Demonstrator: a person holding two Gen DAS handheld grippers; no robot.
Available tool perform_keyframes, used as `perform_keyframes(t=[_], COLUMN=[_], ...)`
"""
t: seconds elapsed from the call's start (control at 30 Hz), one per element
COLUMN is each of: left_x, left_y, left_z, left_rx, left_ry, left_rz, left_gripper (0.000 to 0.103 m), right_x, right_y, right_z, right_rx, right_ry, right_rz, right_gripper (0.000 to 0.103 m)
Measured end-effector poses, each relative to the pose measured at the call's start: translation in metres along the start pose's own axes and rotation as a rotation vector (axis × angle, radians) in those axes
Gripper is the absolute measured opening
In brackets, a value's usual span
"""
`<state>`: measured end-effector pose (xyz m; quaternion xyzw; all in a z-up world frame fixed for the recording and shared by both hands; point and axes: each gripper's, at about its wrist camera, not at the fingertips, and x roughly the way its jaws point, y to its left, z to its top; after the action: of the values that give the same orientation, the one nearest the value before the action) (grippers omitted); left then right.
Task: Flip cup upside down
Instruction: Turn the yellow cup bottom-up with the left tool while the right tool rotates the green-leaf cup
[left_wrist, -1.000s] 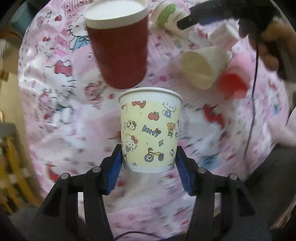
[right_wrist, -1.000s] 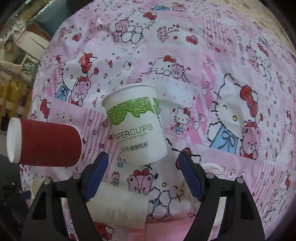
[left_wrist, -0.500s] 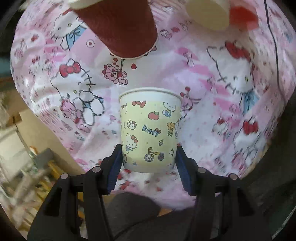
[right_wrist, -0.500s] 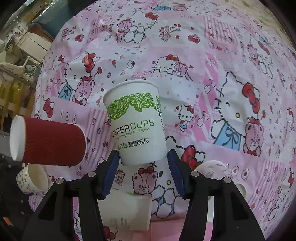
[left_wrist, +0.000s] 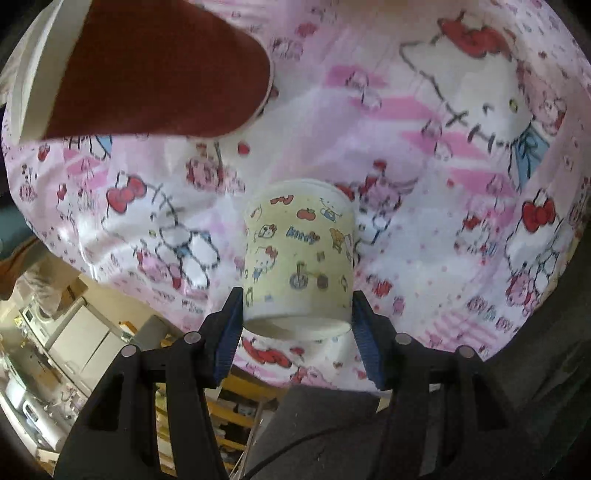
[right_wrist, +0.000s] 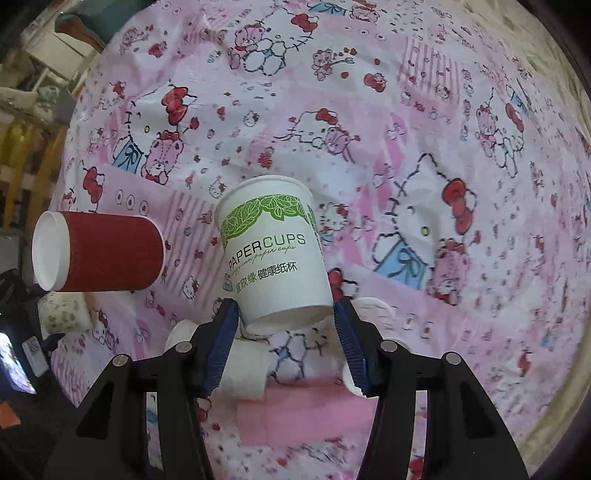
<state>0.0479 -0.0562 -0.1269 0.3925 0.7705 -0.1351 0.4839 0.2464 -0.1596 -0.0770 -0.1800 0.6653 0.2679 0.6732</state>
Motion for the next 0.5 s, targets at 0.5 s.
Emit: perform_keyframes(t=[0.5], left_x=[-0.011], left_y=[-0.024], left_z=[0.003], left_rx=[-0.015], left_ry=[-0.132], left_rz=[-0.013], left_gripper=[0.053], right_x=[0.023], right_y=[0.018], right_z=[0.019], right_rx=[-0.061], right_ry=[0.224], right_rz=[-0.046], right_gripper=[0.056])
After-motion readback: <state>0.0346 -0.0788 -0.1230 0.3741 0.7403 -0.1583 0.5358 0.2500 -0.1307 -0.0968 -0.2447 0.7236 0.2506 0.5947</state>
